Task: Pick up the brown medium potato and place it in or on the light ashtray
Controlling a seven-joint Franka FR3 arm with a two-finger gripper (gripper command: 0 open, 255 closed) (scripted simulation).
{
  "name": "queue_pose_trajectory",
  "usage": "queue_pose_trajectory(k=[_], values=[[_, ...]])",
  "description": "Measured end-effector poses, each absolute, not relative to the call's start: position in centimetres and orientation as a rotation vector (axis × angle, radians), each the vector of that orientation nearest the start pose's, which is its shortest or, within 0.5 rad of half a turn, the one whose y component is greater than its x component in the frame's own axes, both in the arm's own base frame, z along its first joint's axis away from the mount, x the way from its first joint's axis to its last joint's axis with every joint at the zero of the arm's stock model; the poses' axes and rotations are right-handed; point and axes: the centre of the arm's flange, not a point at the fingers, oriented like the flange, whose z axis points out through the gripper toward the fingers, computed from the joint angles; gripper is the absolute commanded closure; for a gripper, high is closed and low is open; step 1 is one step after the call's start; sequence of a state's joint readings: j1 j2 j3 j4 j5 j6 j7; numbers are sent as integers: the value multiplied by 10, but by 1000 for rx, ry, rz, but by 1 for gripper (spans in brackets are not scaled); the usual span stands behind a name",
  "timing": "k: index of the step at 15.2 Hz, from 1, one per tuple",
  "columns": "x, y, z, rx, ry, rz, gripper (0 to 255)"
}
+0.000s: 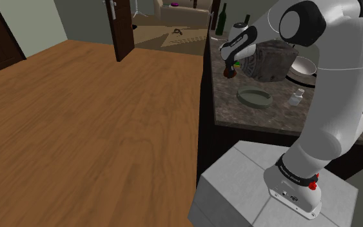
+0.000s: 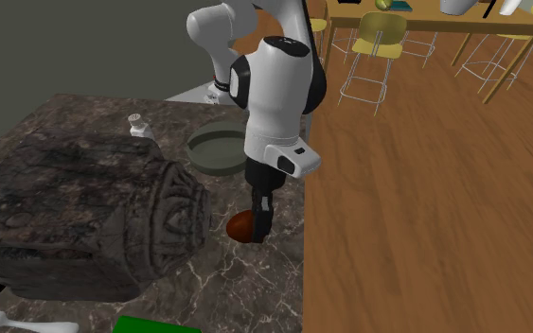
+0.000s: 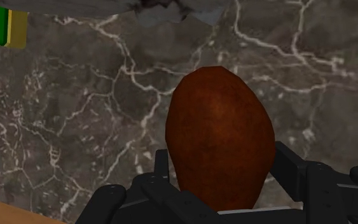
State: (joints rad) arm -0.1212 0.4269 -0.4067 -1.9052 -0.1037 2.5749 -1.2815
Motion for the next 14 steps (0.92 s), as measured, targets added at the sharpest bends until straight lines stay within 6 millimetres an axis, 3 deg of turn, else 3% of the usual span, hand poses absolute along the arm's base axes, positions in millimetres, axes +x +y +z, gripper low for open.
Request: queue_pose_trajectory(k=[7,14], values=[[574,-310,319,-3154,-1504,18,255],[573,-311,351,-3154,-1503,19,255]])
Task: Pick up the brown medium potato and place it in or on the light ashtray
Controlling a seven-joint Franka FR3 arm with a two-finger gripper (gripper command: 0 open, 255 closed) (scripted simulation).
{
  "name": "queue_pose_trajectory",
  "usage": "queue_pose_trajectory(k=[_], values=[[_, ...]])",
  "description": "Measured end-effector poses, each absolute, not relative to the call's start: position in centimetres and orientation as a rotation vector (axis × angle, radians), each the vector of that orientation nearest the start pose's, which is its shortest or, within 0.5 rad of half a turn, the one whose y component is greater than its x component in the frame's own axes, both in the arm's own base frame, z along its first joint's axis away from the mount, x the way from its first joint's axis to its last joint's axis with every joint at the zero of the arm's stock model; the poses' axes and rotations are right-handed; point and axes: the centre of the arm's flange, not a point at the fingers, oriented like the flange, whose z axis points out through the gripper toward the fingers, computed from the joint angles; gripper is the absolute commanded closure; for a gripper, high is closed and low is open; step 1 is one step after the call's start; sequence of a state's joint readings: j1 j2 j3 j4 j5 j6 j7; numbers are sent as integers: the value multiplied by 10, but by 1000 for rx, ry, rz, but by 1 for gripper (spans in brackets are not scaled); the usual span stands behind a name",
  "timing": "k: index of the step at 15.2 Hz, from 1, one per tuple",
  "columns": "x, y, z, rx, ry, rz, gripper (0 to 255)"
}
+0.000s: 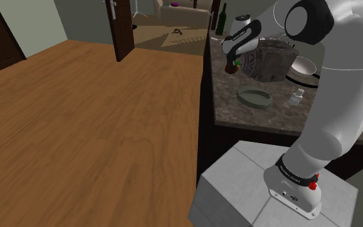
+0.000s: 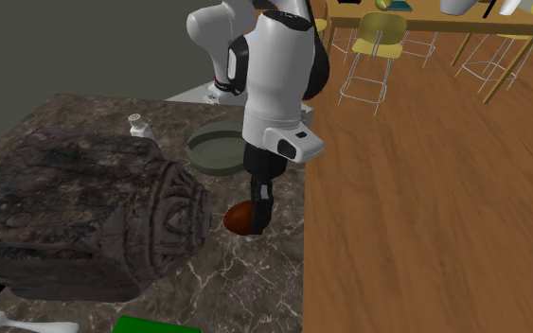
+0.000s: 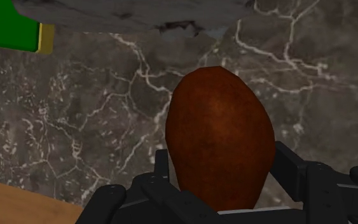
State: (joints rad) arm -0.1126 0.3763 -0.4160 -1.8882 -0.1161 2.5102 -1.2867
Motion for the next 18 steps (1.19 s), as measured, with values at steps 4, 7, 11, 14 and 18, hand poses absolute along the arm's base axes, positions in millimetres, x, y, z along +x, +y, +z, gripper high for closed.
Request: queue_pose_trajectory(k=[4,7,11,14,18], values=[[574,-310,372,-3154,-1503,18,255],[574,-311,388,-3154,-1503,19,255],[574,-310,407,-3154,-1503,18,255],[568,-307,419,-3154,-1503,19,255],[525,-291,425,-3155,-1501,20,255]])
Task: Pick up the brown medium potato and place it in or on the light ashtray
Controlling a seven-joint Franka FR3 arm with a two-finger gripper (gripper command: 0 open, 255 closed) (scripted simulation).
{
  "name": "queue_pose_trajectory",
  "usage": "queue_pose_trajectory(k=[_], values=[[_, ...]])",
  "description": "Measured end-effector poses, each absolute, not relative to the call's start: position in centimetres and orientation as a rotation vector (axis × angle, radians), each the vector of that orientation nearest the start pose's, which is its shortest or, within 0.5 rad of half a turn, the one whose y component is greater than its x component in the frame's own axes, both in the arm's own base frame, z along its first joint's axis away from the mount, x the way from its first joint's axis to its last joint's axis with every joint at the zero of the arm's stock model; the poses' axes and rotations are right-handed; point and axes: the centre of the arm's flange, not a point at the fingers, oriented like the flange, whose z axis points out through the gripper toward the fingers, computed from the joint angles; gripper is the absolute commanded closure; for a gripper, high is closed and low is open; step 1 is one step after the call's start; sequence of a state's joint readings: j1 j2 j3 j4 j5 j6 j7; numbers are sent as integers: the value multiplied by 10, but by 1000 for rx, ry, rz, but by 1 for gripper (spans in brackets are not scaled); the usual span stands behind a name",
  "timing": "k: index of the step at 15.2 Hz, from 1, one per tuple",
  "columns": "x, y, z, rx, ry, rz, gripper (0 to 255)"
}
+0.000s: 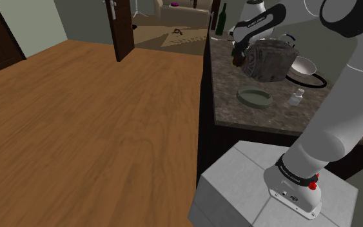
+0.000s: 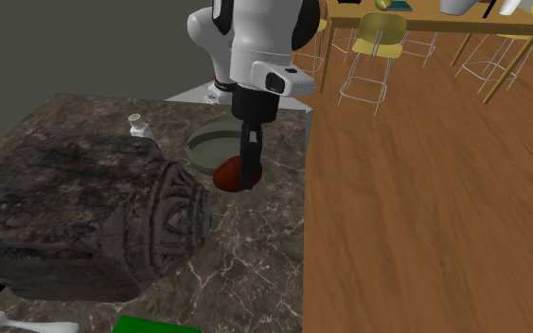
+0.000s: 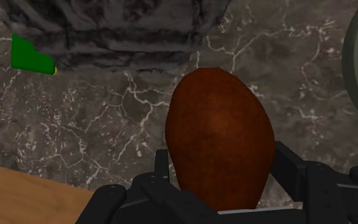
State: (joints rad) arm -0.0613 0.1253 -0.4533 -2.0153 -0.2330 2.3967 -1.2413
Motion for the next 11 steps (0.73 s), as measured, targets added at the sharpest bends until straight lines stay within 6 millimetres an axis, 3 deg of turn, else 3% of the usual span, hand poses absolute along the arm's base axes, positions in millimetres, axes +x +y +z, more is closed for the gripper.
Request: queue_pose_trajectory(k=[11], values=[[393,-235,425,-3154,-1501,19,255]])
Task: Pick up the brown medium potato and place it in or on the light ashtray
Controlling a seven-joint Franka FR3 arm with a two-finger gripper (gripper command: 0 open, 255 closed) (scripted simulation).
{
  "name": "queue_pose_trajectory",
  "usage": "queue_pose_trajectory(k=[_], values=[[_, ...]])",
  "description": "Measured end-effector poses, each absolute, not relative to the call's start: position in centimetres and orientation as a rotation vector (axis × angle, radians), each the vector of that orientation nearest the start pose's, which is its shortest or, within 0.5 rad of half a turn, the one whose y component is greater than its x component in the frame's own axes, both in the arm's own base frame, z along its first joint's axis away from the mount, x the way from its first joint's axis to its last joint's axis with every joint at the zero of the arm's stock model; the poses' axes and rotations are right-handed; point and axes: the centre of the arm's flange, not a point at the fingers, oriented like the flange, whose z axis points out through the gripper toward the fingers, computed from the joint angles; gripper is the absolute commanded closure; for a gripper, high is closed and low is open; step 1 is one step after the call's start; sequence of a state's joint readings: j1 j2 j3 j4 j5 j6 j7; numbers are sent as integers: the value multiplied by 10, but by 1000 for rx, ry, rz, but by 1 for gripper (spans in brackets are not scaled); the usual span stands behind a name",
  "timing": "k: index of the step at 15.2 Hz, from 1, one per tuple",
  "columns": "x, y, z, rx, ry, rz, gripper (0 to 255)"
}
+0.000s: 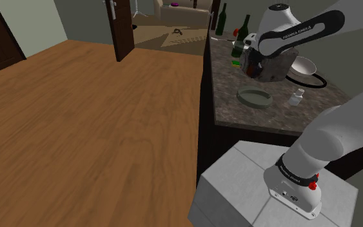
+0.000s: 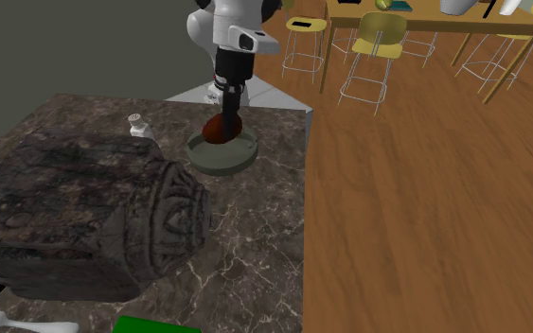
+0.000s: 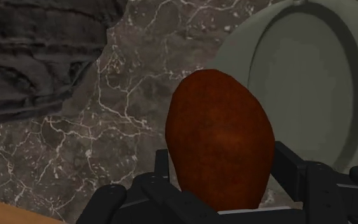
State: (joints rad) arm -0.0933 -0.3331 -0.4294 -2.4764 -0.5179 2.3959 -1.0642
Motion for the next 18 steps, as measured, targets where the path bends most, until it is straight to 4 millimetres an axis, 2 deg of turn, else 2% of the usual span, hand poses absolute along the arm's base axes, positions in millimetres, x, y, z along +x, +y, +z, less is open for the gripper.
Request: queue_pose_trajectory(k=[4,6,18], values=[[344,-216,427,-3154,-1502,19,255],[335,-214,417,-3154,-1502,20,255],[332,-211,354,-3154,-1503,20,255]])
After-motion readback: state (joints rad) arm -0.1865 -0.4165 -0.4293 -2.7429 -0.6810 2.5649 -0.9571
